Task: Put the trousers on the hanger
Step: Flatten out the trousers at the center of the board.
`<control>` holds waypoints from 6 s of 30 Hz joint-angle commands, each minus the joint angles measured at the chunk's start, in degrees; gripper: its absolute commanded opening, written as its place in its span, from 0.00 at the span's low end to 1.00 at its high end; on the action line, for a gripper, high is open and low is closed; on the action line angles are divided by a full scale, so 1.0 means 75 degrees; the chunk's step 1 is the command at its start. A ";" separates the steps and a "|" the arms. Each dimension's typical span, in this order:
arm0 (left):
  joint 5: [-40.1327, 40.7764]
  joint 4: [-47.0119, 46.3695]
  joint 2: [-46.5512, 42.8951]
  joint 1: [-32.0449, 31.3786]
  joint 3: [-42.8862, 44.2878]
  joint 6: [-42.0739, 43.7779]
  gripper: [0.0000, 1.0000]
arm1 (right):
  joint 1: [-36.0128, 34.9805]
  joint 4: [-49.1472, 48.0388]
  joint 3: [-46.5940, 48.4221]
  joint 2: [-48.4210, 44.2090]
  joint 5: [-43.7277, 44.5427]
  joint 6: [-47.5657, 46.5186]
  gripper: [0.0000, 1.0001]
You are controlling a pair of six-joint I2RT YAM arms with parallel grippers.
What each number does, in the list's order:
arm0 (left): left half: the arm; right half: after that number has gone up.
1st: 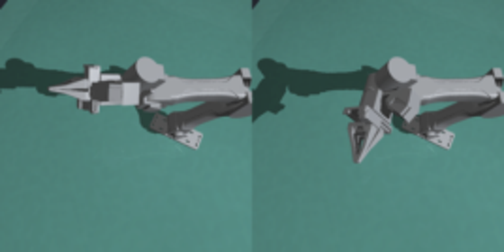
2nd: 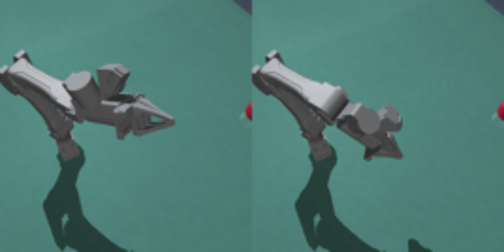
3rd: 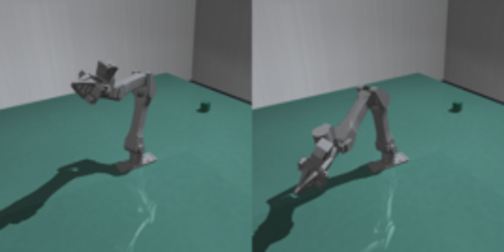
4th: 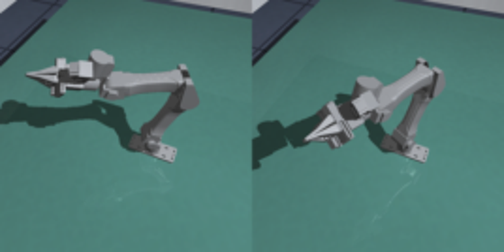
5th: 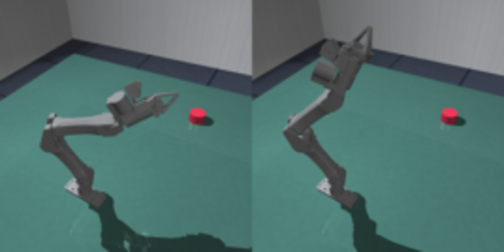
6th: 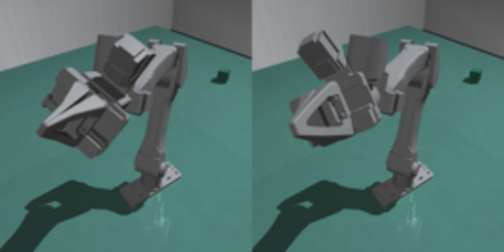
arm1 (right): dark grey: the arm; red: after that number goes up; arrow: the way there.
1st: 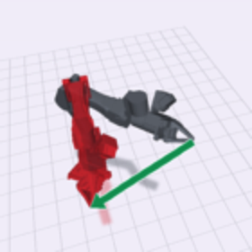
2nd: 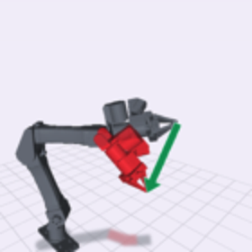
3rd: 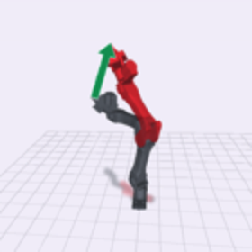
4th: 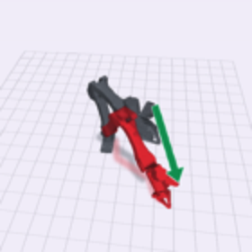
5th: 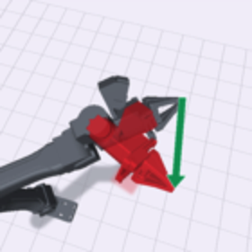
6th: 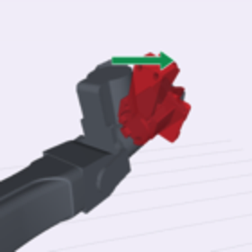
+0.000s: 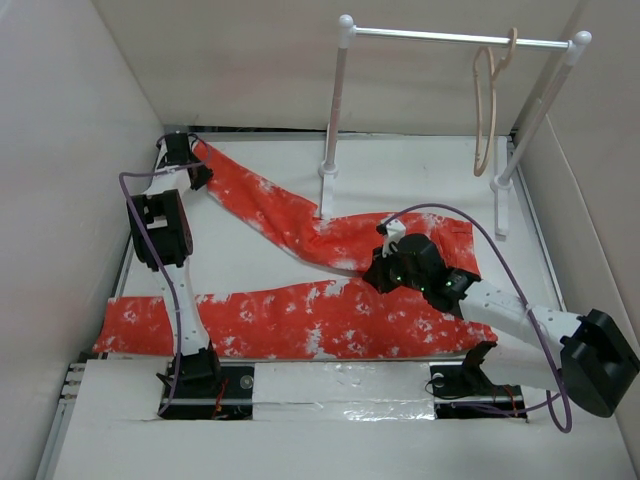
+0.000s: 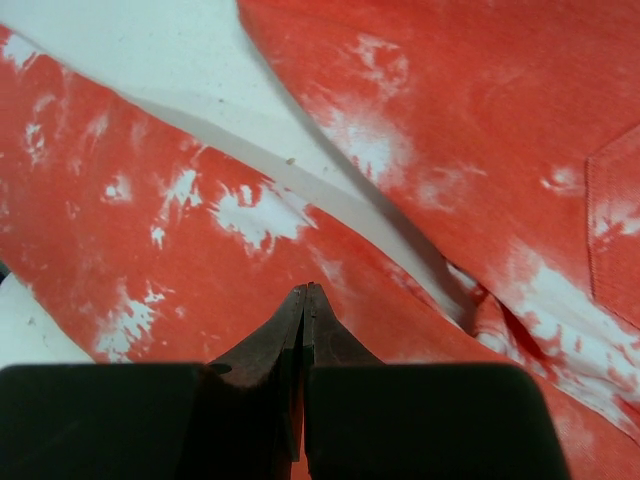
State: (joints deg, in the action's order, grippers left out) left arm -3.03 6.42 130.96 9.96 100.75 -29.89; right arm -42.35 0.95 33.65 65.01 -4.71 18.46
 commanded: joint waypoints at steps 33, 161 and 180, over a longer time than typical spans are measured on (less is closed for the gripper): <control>0.4576 0.2497 -0.3070 0.0301 -0.1750 0.0740 0.67 | 0.0127 0.0003 -0.0010 -0.1450 0.0055 -0.0328 0.02; -0.1013 0.0340 -0.9642 -0.0378 -0.5664 0.0023 0.10 | -0.1699 -0.1616 0.3770 0.4137 -0.1048 -0.0609 0.44; -0.1963 -0.0515 -1.2047 -0.0449 -0.7340 0.0610 0.23 | -0.2732 0.0213 0.8592 0.9273 -0.1551 -0.0704 0.56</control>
State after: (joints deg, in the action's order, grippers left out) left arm -15.70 6.48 41.63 6.83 46.17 -26.33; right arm -61.56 -0.78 96.55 132.62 -16.40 12.19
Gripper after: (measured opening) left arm 0.230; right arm 0.567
